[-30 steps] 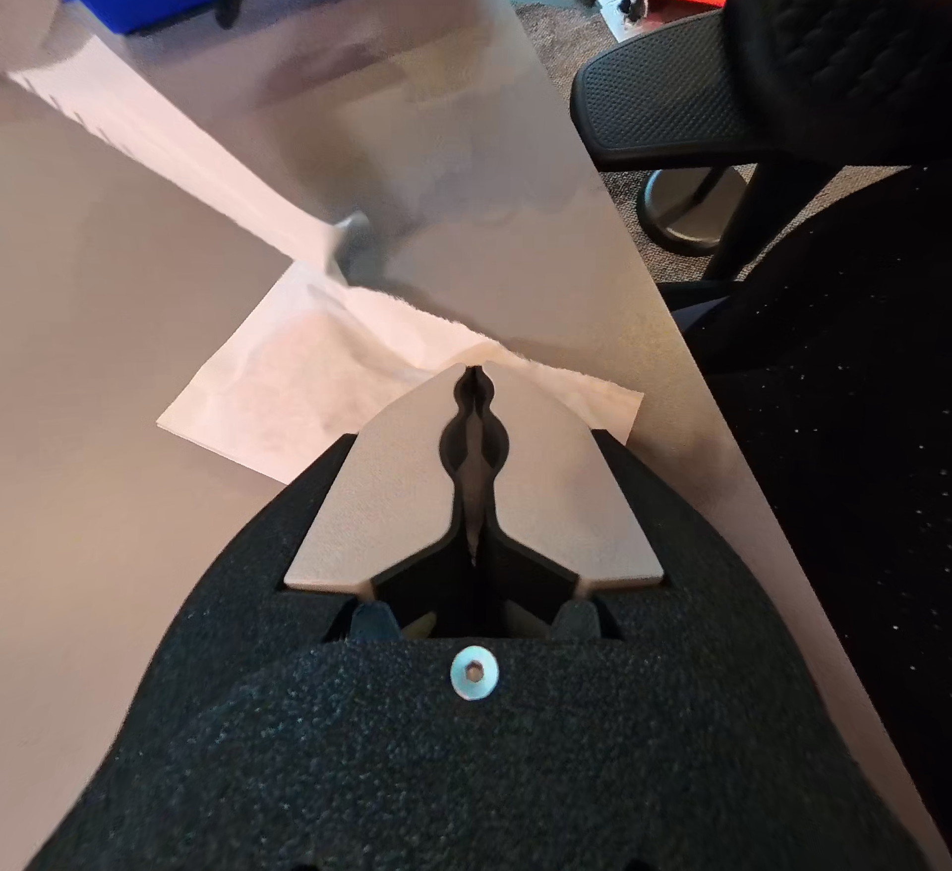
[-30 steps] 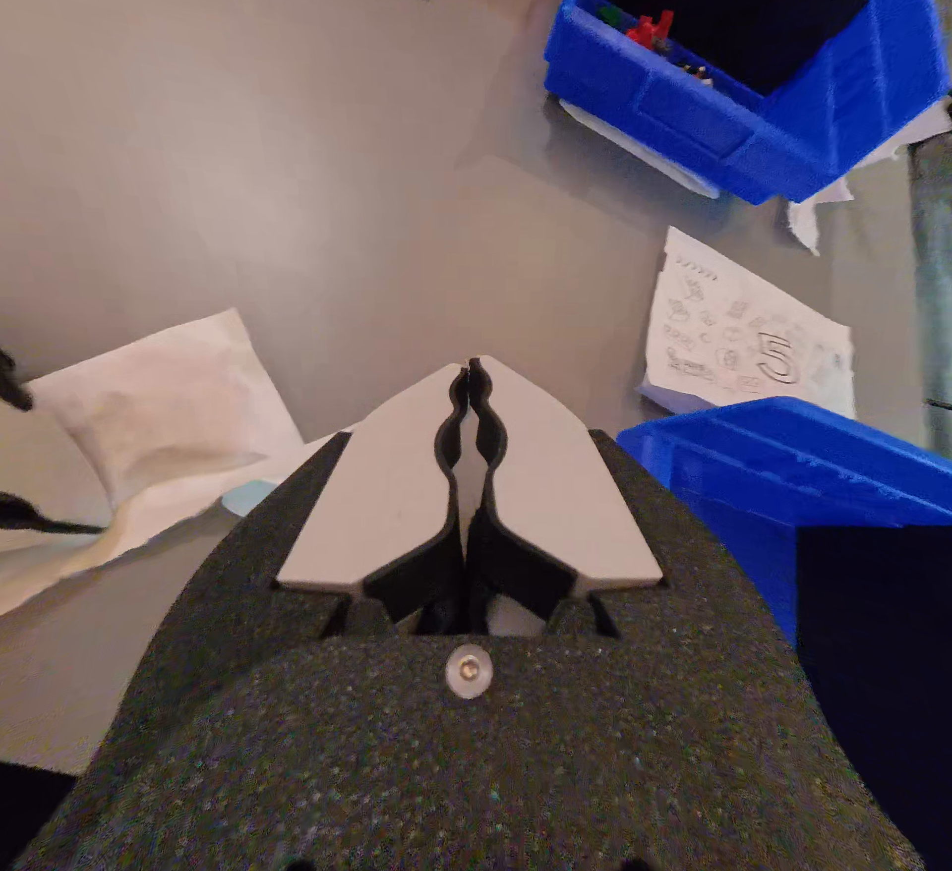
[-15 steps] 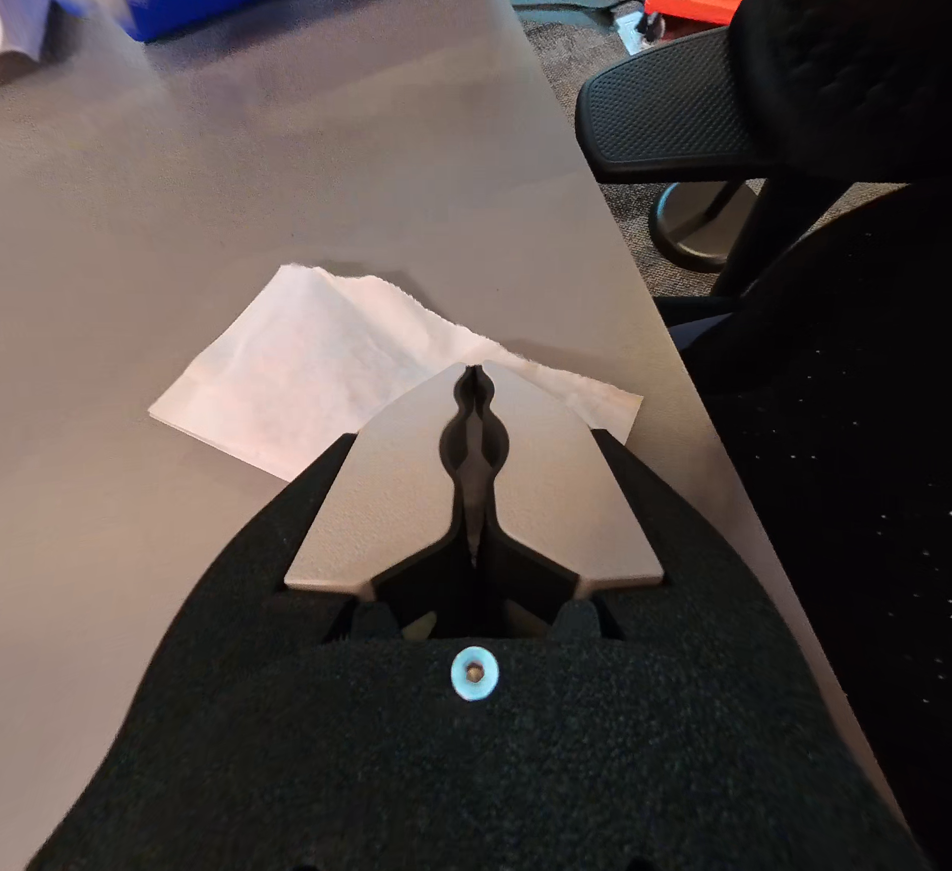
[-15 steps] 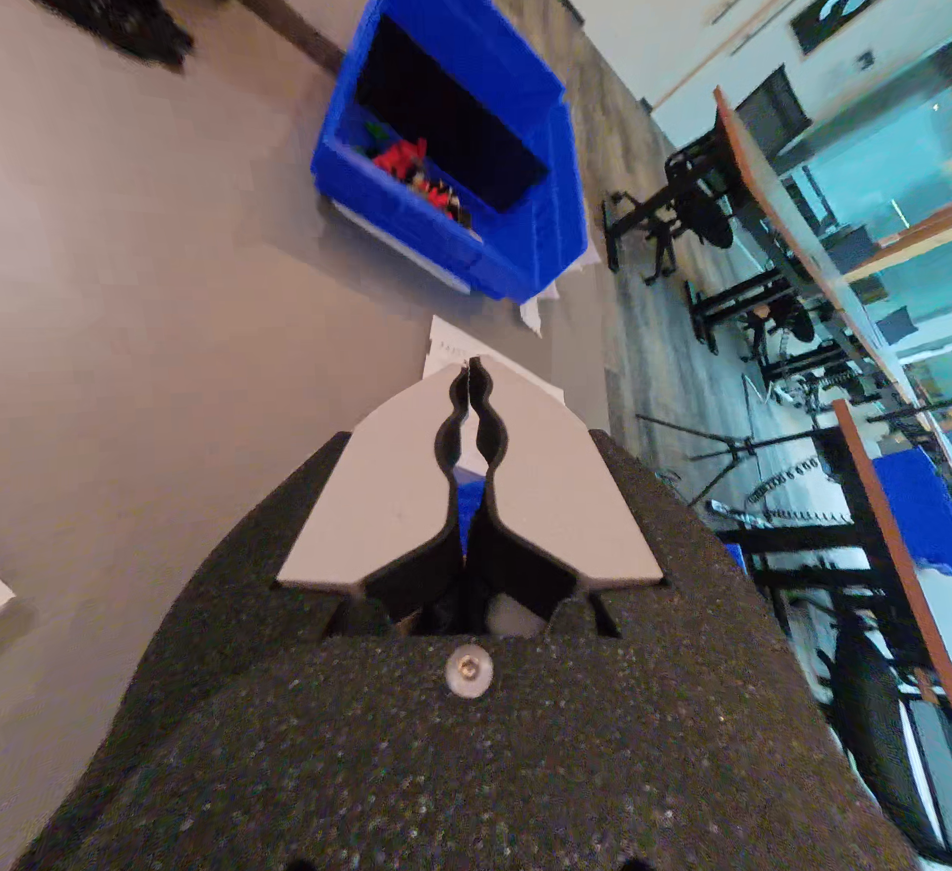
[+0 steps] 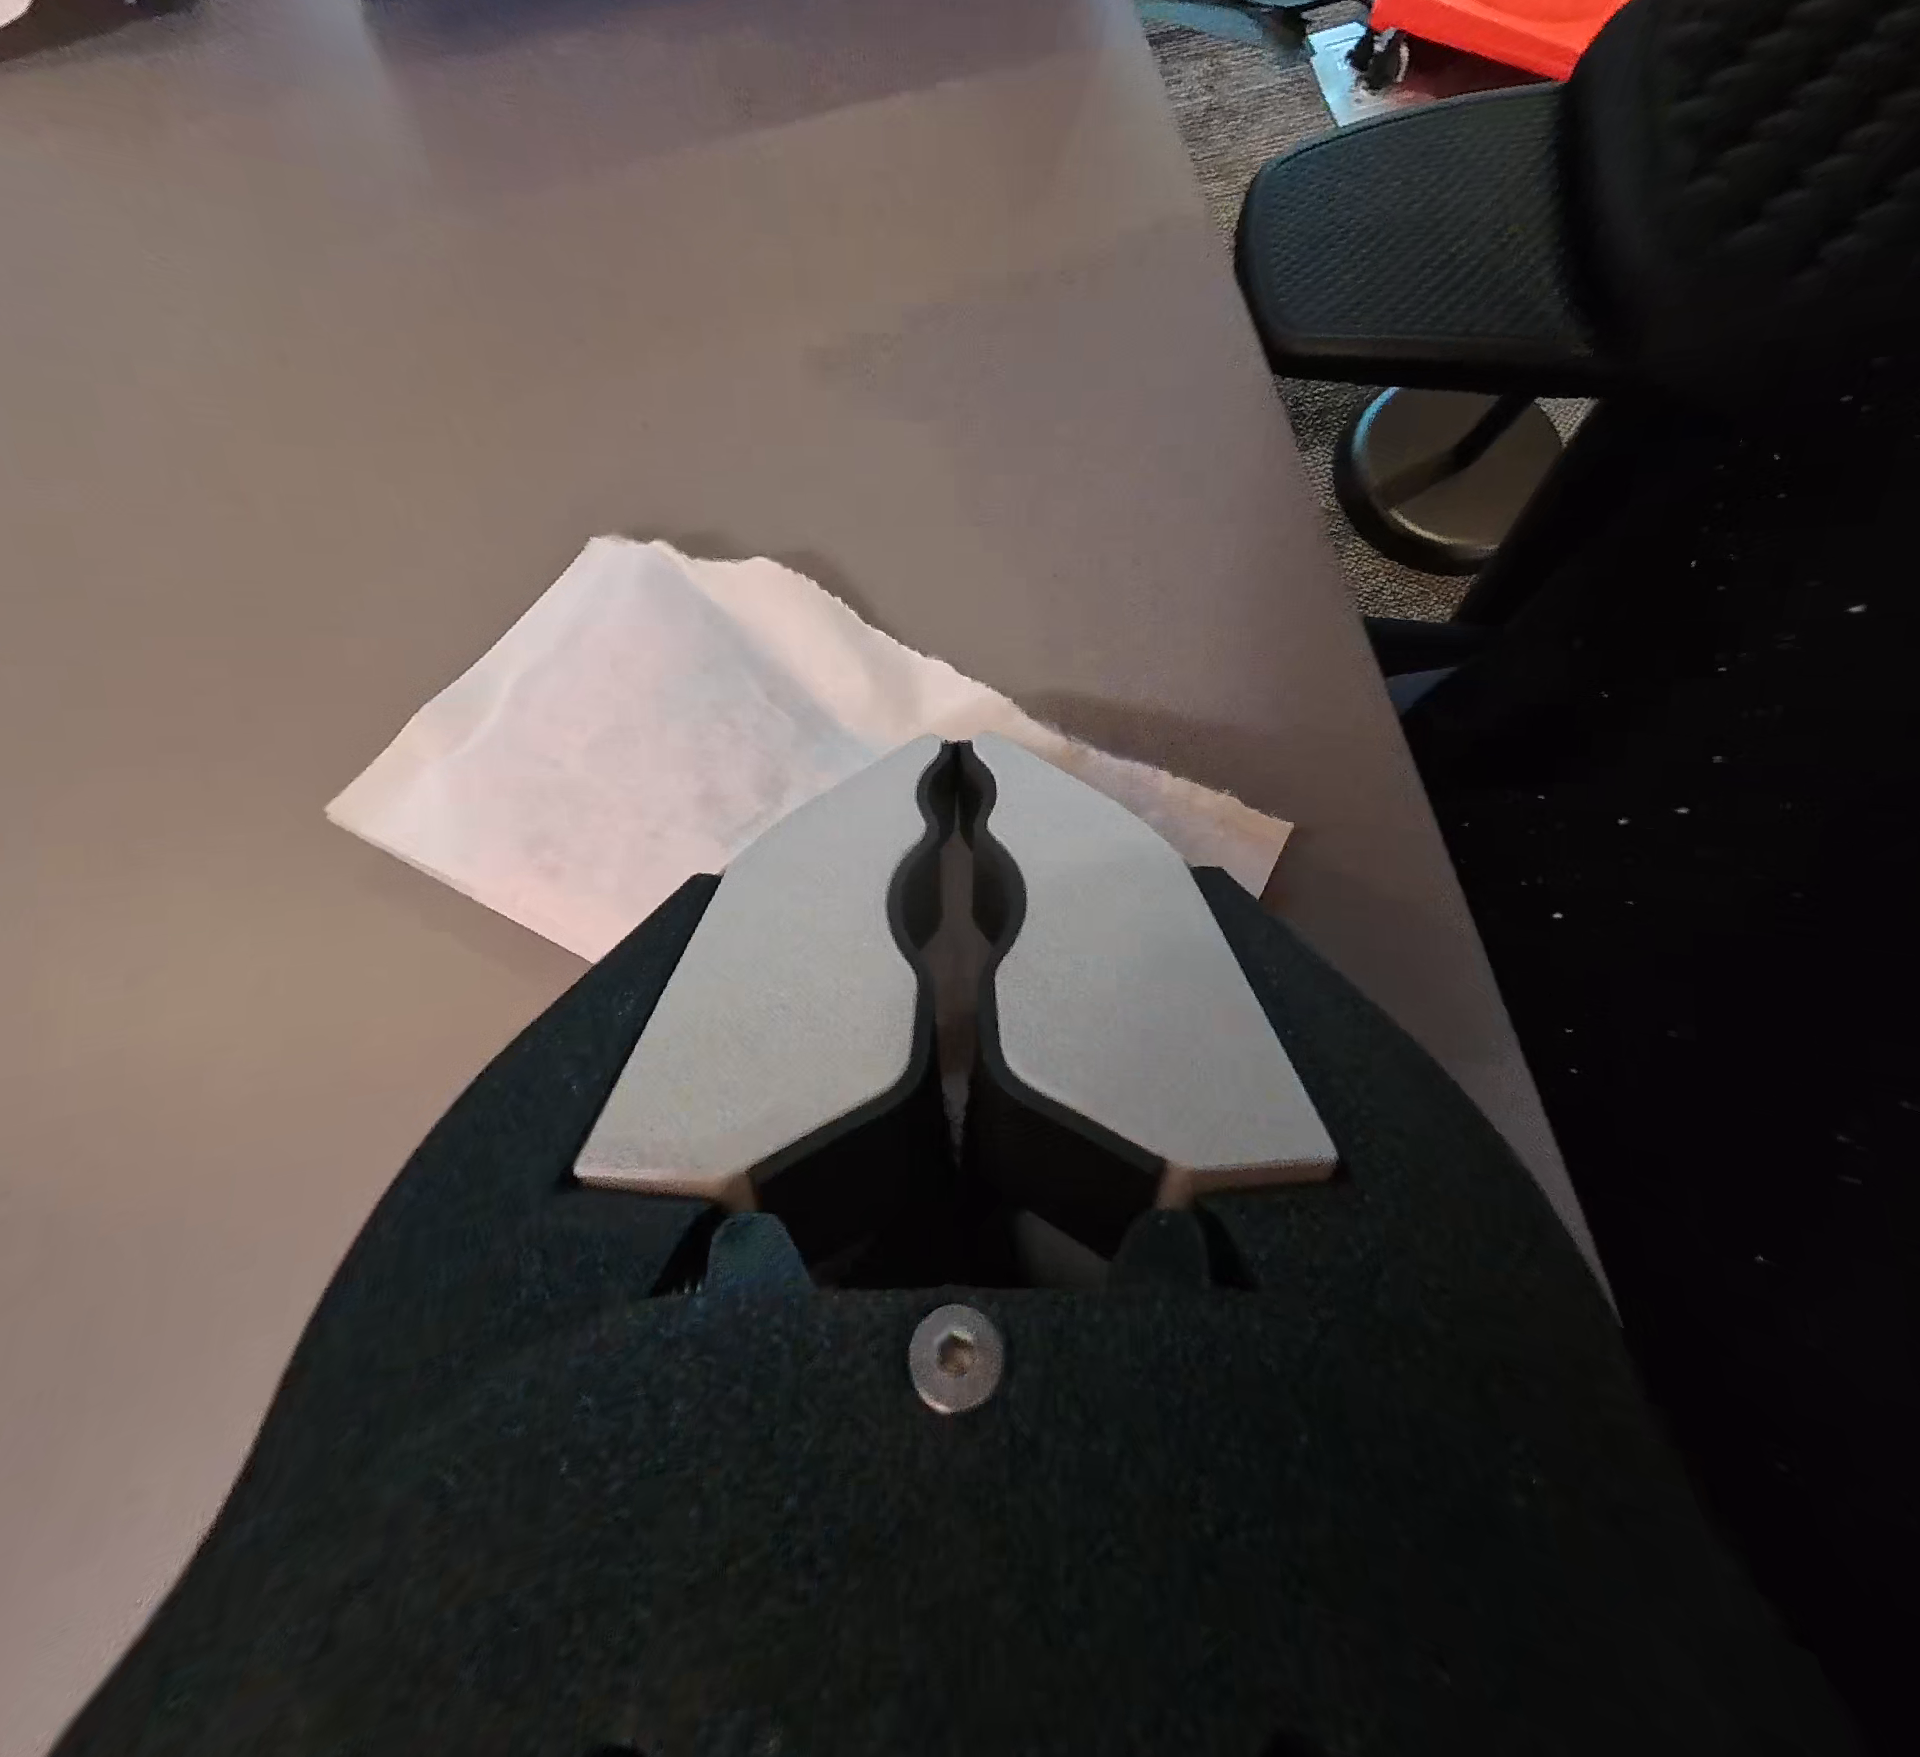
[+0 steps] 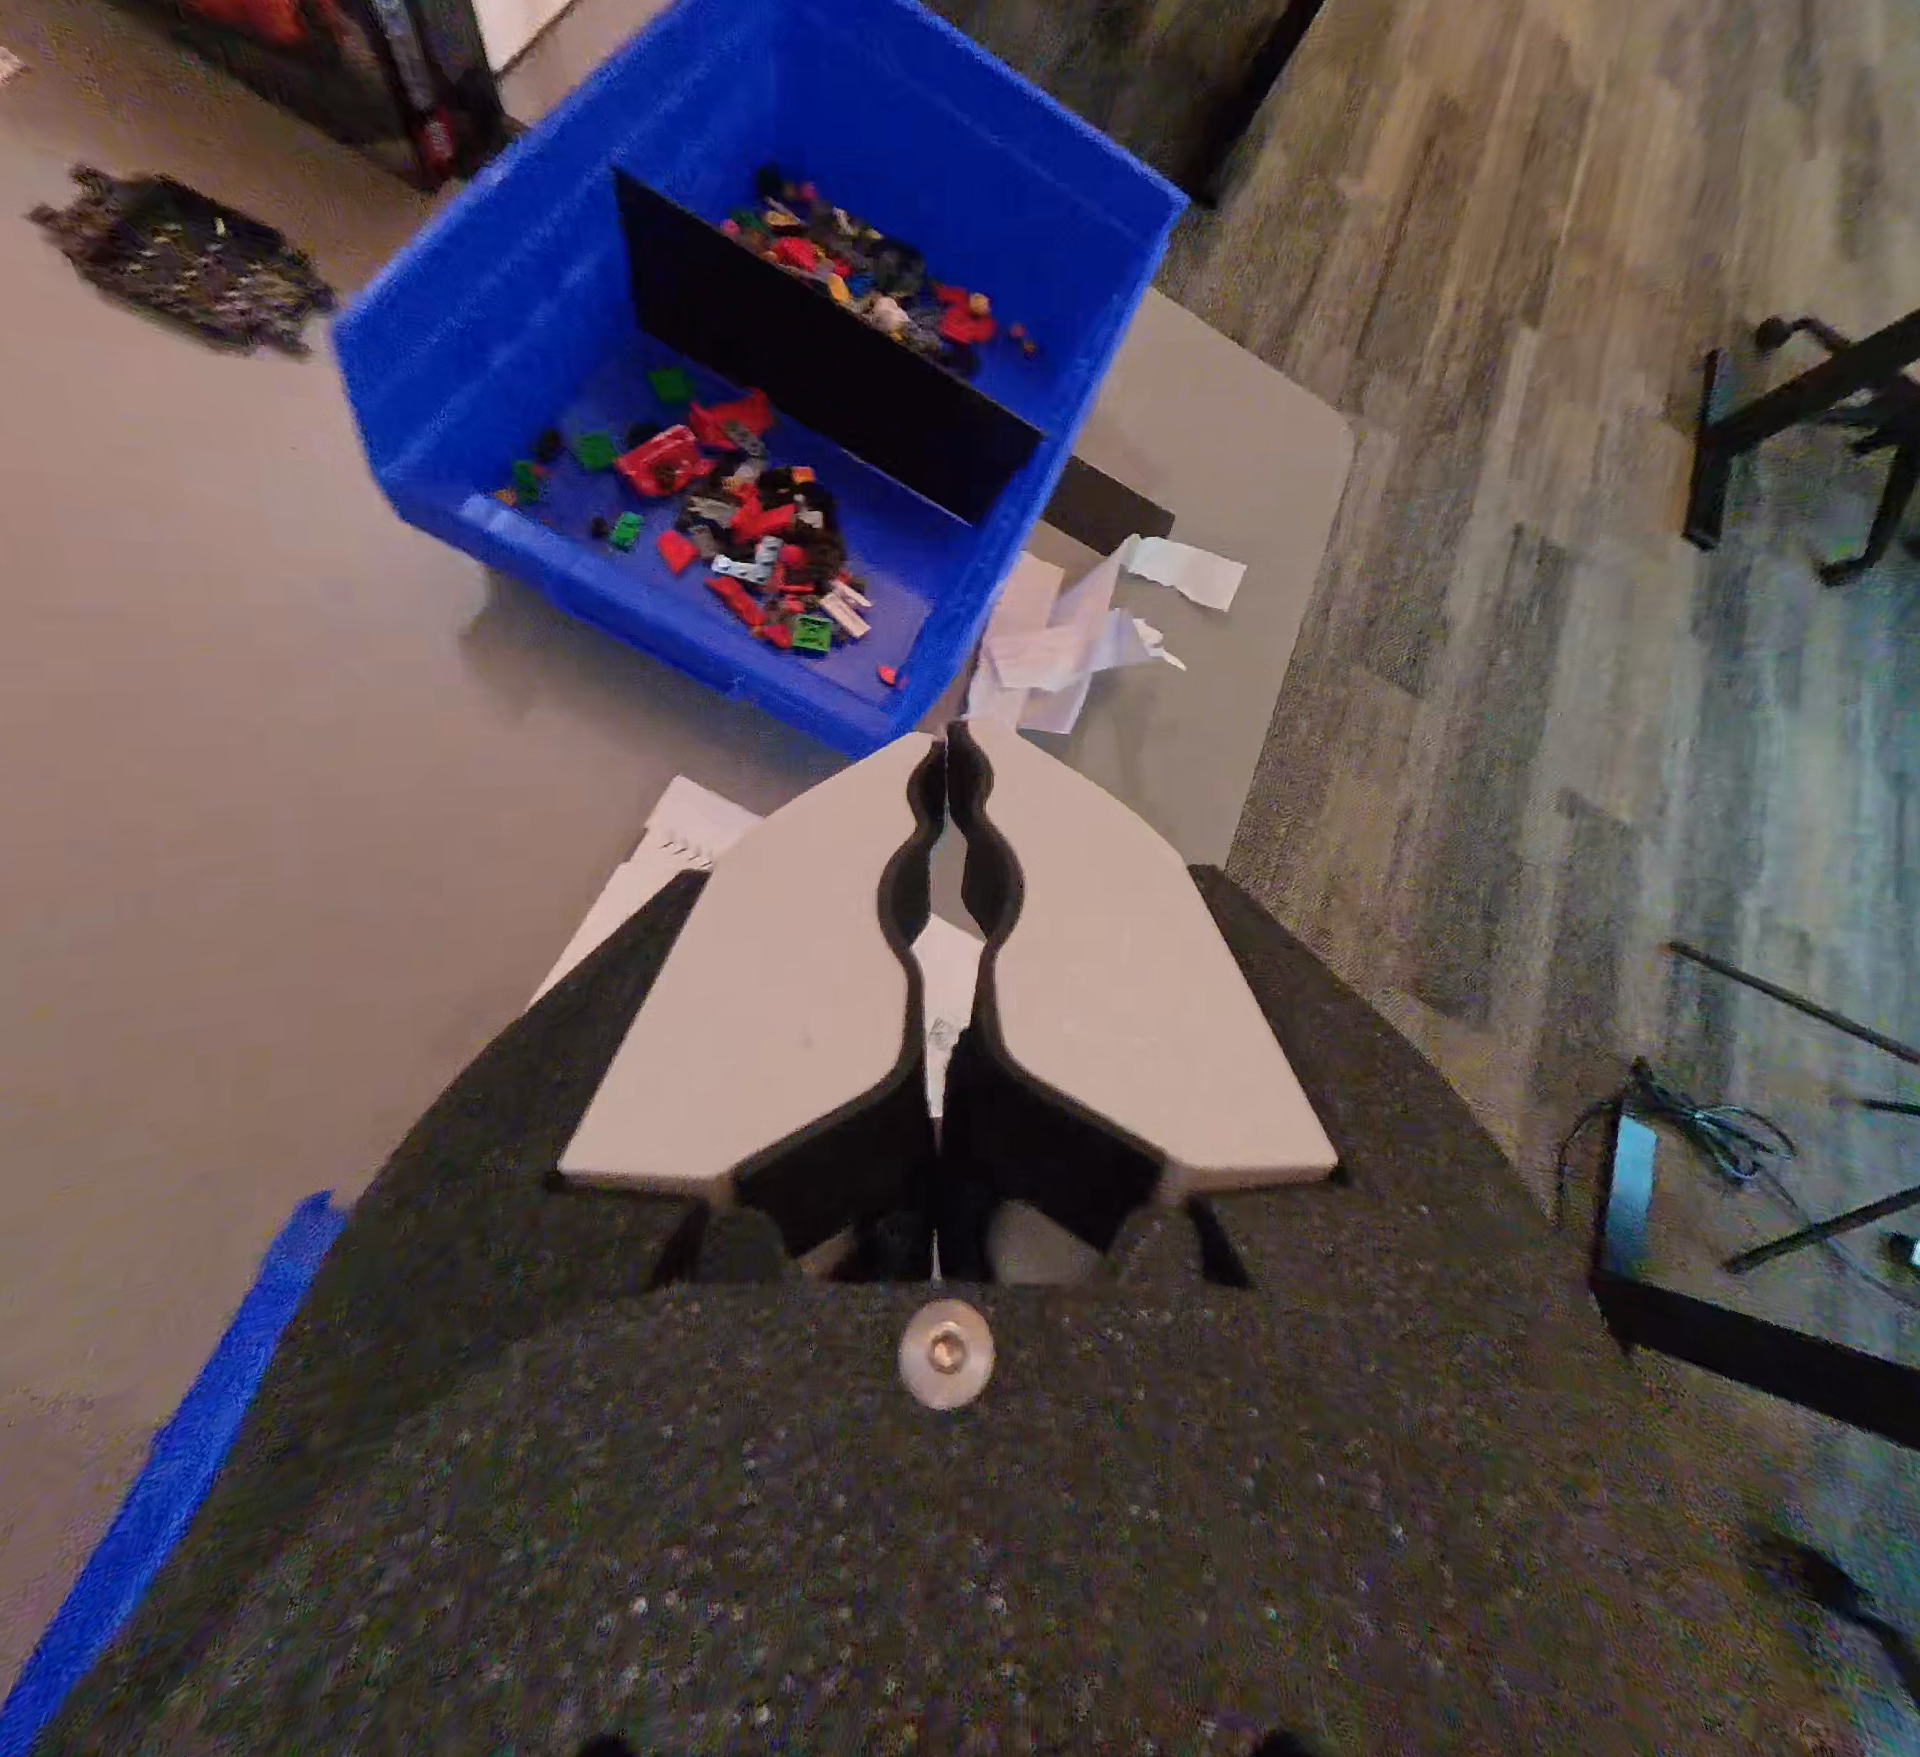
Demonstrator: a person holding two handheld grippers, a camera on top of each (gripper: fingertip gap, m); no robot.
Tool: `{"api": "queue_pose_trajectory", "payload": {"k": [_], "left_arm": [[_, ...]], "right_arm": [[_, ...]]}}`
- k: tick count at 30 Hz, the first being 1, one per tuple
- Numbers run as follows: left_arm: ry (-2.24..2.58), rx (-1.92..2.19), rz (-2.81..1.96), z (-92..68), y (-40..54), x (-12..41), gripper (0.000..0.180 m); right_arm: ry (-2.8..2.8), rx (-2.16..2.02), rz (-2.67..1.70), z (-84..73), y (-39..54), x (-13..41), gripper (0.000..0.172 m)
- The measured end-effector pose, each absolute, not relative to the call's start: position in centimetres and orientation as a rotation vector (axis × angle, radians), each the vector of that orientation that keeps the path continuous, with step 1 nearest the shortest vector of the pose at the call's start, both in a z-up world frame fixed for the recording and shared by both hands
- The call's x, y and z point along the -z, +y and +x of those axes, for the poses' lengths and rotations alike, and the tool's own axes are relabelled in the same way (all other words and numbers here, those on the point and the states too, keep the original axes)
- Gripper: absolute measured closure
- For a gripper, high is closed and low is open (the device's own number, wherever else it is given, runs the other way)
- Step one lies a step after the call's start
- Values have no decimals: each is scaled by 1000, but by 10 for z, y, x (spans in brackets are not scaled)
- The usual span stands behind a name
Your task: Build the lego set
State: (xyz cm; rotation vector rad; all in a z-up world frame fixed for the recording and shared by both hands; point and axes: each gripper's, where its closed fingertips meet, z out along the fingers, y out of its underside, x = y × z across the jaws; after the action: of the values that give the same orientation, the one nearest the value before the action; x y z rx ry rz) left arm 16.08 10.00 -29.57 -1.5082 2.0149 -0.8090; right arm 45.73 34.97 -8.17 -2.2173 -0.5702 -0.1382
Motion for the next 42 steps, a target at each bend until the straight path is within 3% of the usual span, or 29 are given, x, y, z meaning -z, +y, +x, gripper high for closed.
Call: {"api": "queue_pose_trajectory", "payload": {"k": [8, 17, 21, 25, 30, 34, 38, 39, 40, 42], "left_arm": [[1978, 948, -1581, 159, 104, 293, 180], [1934, 1030, -1661, 163, 112, 291, 180], [1925, 1046, -1668, 163, 113, 290, 180], [1924, 1040, -1668, 163, 113, 290, 180], [1917, 1015, -1631, 163, 115, 288, 180], [1899, 1038, -1539, 164, 114, 277, 180], [1780, 1015, -1392, 155, 122, 238, 180], [1785, 971, -1370, 149, 123, 233, 168], [1804, 925, -1348, 144, 122, 233, 134], [1884, 812, -1293, 130, 118, 241, 129]], "right_arm": [[-353, 20, -2360, 560, 459, 163, 171], [-169, -47, -2422, 600, 523, 248, 169], [-105, -117, -2448, 597, 531, 263, 141], [-64, -190, -2411, 594, 531, 241, 128], [-175, -143, -2396, 579, 505, 182, 87], [-438, 43, -2379, 530, 452, 116, 70], [-821, 118, -2202, 415, 353, 64, 69], [-902, 129, -2146, 385, 323, 61, 71], [-978, 122, -2093, 353, 292, 63, 76], [-1151, 75, -1988, 292, 231, 82, 86]]}}
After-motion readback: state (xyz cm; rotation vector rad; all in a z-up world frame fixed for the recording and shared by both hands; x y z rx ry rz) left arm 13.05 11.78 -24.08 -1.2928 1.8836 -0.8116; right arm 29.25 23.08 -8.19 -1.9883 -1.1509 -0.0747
